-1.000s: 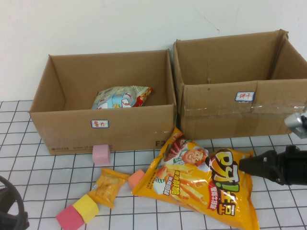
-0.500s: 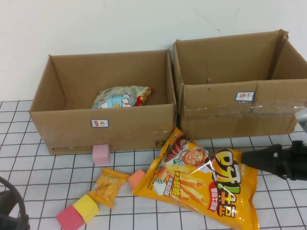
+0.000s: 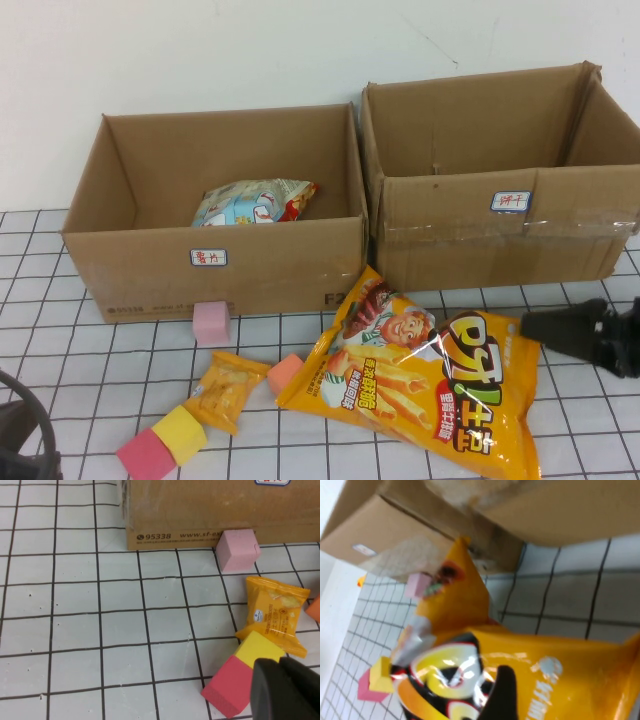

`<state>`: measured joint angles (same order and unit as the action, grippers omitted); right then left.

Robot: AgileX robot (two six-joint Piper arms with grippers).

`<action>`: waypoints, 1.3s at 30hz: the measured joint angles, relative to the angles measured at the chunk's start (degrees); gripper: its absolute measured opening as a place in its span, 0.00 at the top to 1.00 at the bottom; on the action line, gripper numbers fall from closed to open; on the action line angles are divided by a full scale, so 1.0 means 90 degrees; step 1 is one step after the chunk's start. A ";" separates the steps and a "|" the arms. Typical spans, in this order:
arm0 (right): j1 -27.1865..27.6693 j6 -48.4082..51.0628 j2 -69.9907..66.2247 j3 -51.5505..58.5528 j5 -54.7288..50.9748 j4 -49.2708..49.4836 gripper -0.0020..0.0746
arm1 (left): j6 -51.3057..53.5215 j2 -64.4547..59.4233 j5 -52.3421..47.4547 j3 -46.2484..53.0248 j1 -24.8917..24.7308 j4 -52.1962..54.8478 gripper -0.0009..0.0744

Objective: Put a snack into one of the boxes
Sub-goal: Pick up the potato chip

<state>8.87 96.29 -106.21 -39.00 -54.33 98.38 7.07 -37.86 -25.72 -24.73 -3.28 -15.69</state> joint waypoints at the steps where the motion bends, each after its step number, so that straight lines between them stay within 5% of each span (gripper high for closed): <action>1: 0.0002 0.0017 -0.0115 0.0000 -0.0029 0.0000 0.15 | 0.0011 0.0000 0.0000 0.0000 0.0000 0.0000 0.99; 19: -0.0549 0.0105 -0.1721 -0.0727 -0.1218 0.0000 0.18 | 0.0024 0.0000 0.0011 0.0000 0.0000 0.0000 0.99; 22: -0.0694 0.0186 -0.1748 -0.0800 -0.1246 0.0000 0.32 | 0.0024 0.0000 0.0011 0.0000 0.0000 0.0000 0.99; 29: -0.0717 0.0147 -0.1757 -0.0844 -0.1378 0.0000 0.86 | 0.0037 0.0000 0.0023 0.0000 0.0000 0.0000 0.99; 39: -0.0717 -0.0529 -0.1354 -0.0859 -0.1255 -0.0285 0.94 | 0.0035 0.0000 0.0031 0.0000 0.0000 0.0000 0.99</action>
<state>2.42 91.53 -118.39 -46.73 -65.63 95.81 7.39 -37.86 -25.43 -24.73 -3.28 -15.69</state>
